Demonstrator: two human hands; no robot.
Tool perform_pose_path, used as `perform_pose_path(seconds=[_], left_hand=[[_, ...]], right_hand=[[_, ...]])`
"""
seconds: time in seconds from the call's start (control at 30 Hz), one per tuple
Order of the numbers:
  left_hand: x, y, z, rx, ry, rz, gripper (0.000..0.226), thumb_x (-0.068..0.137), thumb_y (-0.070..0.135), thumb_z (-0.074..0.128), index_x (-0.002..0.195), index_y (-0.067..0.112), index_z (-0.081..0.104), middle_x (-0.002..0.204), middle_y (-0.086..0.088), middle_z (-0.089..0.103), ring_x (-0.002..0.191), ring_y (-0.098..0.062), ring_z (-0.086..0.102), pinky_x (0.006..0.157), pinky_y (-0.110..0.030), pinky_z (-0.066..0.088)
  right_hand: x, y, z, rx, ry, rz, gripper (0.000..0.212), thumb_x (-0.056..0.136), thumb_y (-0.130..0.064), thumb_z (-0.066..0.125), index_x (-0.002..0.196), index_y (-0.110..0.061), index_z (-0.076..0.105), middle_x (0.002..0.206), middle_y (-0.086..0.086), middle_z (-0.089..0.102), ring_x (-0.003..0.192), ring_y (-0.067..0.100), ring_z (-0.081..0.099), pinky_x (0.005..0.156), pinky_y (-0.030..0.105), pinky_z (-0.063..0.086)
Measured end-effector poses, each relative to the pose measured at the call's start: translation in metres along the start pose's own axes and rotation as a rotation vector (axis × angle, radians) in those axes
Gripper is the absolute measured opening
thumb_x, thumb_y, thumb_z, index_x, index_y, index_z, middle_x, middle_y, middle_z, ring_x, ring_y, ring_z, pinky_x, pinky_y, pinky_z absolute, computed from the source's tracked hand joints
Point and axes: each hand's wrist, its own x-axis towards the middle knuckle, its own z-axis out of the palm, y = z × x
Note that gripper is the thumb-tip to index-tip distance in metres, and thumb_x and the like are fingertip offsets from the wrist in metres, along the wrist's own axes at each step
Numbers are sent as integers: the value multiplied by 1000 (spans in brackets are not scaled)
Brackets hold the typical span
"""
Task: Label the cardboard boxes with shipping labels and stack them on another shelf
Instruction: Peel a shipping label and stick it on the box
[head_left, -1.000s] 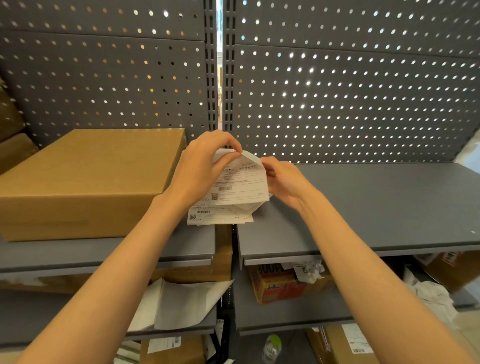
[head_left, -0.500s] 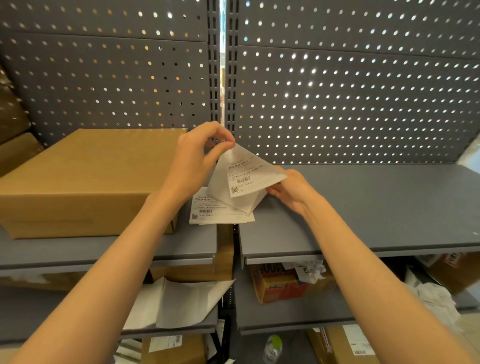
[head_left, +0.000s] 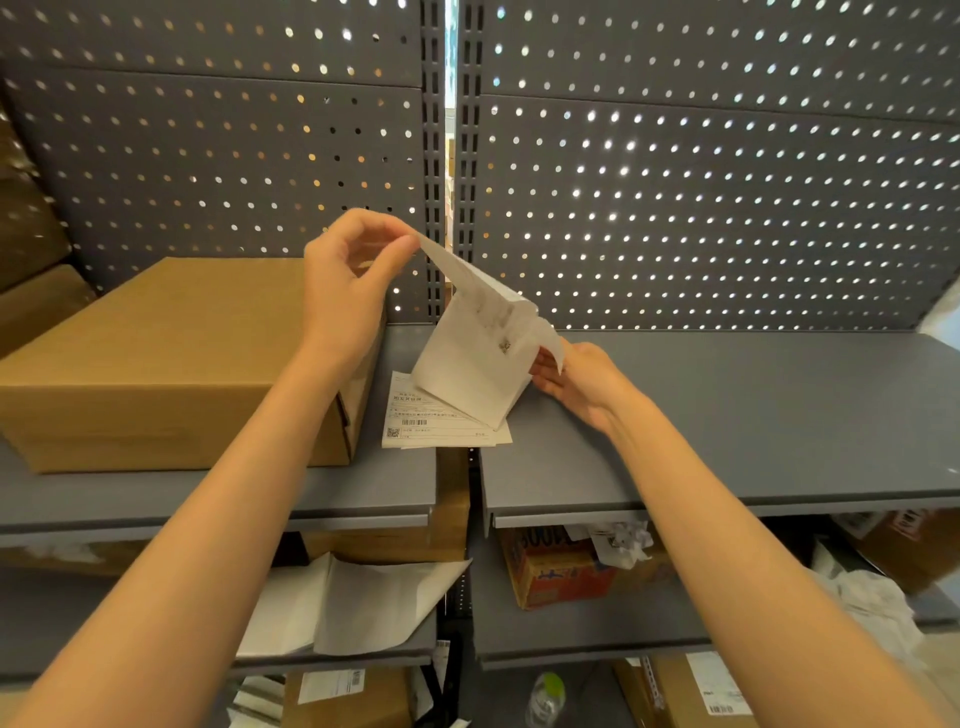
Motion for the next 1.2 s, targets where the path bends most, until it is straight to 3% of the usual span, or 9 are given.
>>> perform_pose_path(seconds=[0.13, 0.37, 0.53, 0.73, 0.83, 1.0, 1.1, 1.2], left_hand=[[6, 1, -8, -74, 69, -12, 14, 88, 10, 59, 84, 23, 61, 83, 3, 65, 83, -15, 64, 75, -27, 53], [14, 3, -21, -7, 189, 59, 15, 88, 11, 58, 83, 25, 58, 85, 3, 62, 84, -15, 61, 73, -26, 50], [18, 5, -36, 28, 291, 106, 9, 89, 17, 57, 87, 26, 57, 90, 1, 61, 88, -19, 62, 76, -32, 53], [18, 11, -41, 98, 301, 150, 9, 91, 22, 56, 89, 31, 55, 95, 4, 61, 94, -22, 63, 76, -29, 53], [16, 15, -39, 122, 280, 143, 13, 91, 19, 55, 88, 33, 55, 93, 10, 60, 90, -14, 61, 78, -28, 53], [14, 26, -35, 226, 136, 153, 18, 92, 18, 54, 87, 36, 52, 91, 18, 57, 89, -5, 59, 80, -26, 50], [12, 32, -32, 303, 25, 165, 10, 93, 18, 52, 91, 26, 56, 90, 22, 56, 84, 5, 54, 80, -23, 47], [7, 39, -28, 365, -68, 157, 7, 94, 18, 52, 97, 21, 58, 92, 21, 56, 86, 4, 53, 80, -20, 46]], right_hand=[[-6, -1, 0, 48, 21, 3, 21, 96, -11, 46, 81, -7, 60, 83, 3, 61, 77, 11, 59, 70, 20, 46], [-6, -1, -1, 38, 80, 1, 21, 96, -11, 46, 79, -8, 59, 82, 3, 60, 75, 9, 59, 68, 19, 44], [-5, 1, -4, 45, 125, -7, 21, 96, -10, 46, 78, -7, 58, 79, 2, 60, 70, 8, 60, 66, 19, 44], [-5, 1, -3, -4, 171, -33, 20, 95, -12, 48, 78, -9, 58, 77, 1, 55, 67, 8, 55, 64, 18, 43], [-5, 2, -4, -52, 183, -85, 13, 95, -16, 52, 94, -8, 62, 86, 2, 58, 73, 10, 55, 62, 17, 44], [-15, -5, -2, -139, 212, -199, 28, 94, -18, 56, 121, -14, 55, 91, -4, 55, 76, 8, 55, 67, 15, 44], [-23, -18, 4, -164, 246, -306, 22, 92, -13, 57, 115, -13, 58, 98, -1, 58, 87, 12, 56, 72, 14, 43], [-38, -43, 15, -167, 132, -373, 6, 91, -19, 60, 96, -21, 63, 101, -4, 62, 89, 11, 59, 74, 16, 46]])
